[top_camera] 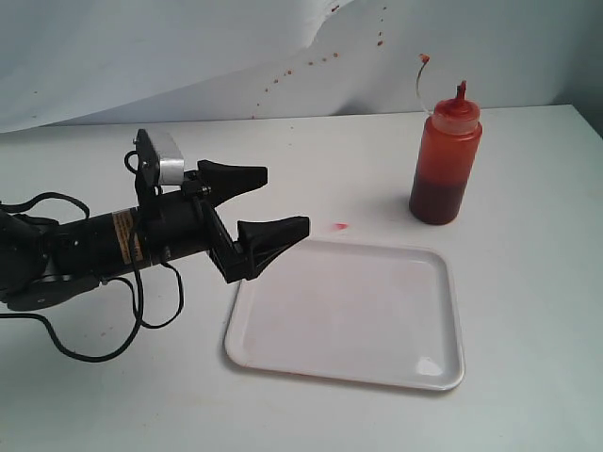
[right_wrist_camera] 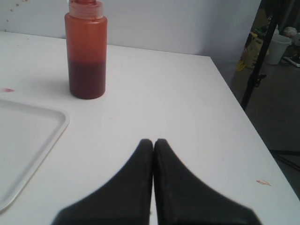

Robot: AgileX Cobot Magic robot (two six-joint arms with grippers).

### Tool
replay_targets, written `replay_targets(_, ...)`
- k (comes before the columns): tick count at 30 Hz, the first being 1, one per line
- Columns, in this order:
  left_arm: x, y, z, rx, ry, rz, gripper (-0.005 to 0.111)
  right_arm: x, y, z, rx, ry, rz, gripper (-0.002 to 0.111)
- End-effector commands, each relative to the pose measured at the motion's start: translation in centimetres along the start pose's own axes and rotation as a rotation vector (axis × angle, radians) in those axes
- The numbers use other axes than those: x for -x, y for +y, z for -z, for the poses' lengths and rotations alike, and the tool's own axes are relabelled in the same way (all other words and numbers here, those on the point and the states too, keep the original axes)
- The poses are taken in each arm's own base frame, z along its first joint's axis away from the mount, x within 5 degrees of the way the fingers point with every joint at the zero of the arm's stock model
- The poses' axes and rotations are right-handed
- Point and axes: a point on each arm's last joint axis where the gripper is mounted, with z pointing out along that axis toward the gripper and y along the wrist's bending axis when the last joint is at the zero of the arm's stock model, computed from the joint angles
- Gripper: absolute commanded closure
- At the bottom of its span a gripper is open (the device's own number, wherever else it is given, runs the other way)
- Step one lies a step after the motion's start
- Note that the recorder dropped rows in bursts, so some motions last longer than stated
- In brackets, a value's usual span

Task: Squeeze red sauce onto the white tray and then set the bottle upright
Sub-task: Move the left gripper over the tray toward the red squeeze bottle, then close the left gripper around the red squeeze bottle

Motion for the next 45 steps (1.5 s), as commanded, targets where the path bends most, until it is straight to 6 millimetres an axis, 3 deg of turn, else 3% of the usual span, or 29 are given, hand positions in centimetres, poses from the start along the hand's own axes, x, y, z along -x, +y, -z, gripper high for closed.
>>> replay_targets(1,0.1,0.0,-0.1,0.001,-0.017,0.015,0.003,-0.1,0.0,0.0,-0.005,-0.003,-0.001,0.108)
replay_targets(14,0.2,0.1,-0.2,0.009,-0.023,-0.029,0.003,-0.1,0.0,0.0,-0.005,-0.003,-0.001,0.108)
replay_targets(20,0.6,1.9,-1.5,0.043,0.002,-0.096,0.003,-0.1,0.0,0.0,-0.005,-0.003,-0.001,0.108)
replay_targets(24,-0.9,3.7,-5.5,0.0,-0.013,-0.092,0.003,-0.1,0.0,0.0,-0.005,-0.003,-0.001,0.108)
replay_targets(28,-3.3,3.8,-11.3,-0.07,0.001,-0.14,0.003,-0.1,0.0,0.0,-0.005,-0.003,-0.001,0.108)
replay_targets(30,-5.0,4.0,-14.7,-0.039,0.096,-0.132,0.003,-0.1,0.0,0.0,-0.005,-0.003,-0.001,0.108)
replay_targets(34,-5.8,3.3,-18.8,-0.021,0.089,-0.155,0.003,-0.1,0.0,0.0,-0.005,-0.003,-0.001,0.108)
replay_targets(38,-6.3,4.0,-21.3,0.057,0.068,-0.097,0.003,-0.1,0.0,0.0,-0.005,-0.003,-0.001,0.108)
replay_targets(45,-7.3,4.4,-23.5,0.094,0.096,-0.071,0.003,-0.1,0.0,0.0,-0.005,-0.003,-0.001,0.108)
